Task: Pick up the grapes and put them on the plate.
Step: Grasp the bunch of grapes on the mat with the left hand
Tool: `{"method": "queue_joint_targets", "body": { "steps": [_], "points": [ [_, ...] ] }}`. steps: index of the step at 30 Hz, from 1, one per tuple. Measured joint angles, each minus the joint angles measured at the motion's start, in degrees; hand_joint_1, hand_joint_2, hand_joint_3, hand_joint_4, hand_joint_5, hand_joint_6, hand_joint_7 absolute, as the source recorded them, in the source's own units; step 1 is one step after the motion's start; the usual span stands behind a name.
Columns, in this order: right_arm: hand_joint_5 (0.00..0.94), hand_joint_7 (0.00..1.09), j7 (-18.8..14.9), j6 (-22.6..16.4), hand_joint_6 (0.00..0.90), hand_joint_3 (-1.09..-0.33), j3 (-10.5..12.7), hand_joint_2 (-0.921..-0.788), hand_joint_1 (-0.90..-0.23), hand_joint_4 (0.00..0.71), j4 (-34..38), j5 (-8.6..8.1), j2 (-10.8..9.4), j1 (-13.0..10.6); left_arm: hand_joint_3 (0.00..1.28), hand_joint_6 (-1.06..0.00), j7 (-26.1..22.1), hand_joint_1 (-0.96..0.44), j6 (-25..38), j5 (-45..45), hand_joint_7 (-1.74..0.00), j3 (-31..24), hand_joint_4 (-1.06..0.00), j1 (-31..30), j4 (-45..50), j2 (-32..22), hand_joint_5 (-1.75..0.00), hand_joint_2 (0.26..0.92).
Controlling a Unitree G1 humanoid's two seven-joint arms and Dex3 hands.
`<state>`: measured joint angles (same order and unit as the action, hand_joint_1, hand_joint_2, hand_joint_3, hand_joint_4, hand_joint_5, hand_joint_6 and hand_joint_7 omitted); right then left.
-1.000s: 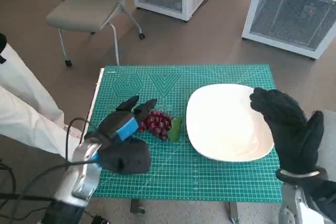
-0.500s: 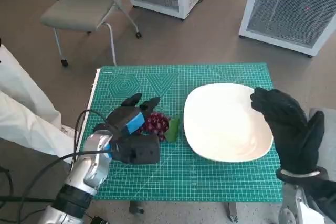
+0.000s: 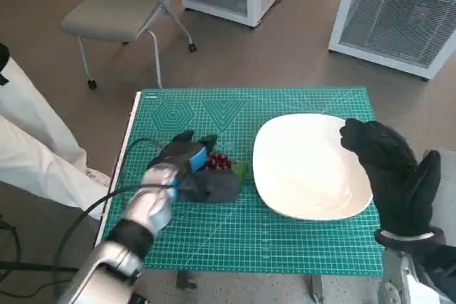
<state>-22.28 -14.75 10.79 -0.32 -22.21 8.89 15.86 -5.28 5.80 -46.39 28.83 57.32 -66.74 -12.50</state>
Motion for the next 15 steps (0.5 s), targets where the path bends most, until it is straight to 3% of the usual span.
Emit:
{"method": "queue_joint_targets", "body": {
  "steps": [15],
  "points": [
    [0.862, 1.05, 0.0, 0.9, 0.202, -0.628, 0.2, -0.921, -0.346, 0.381, -1.5, -0.02, 0.2, -1.2, 0.02, -0.20, 0.4, 0.02, -0.7, 1.3, 0.00, 2.1, 0.00, 2.9, -6.0, 1.5, 0.00, 0.815]
  ]
}}
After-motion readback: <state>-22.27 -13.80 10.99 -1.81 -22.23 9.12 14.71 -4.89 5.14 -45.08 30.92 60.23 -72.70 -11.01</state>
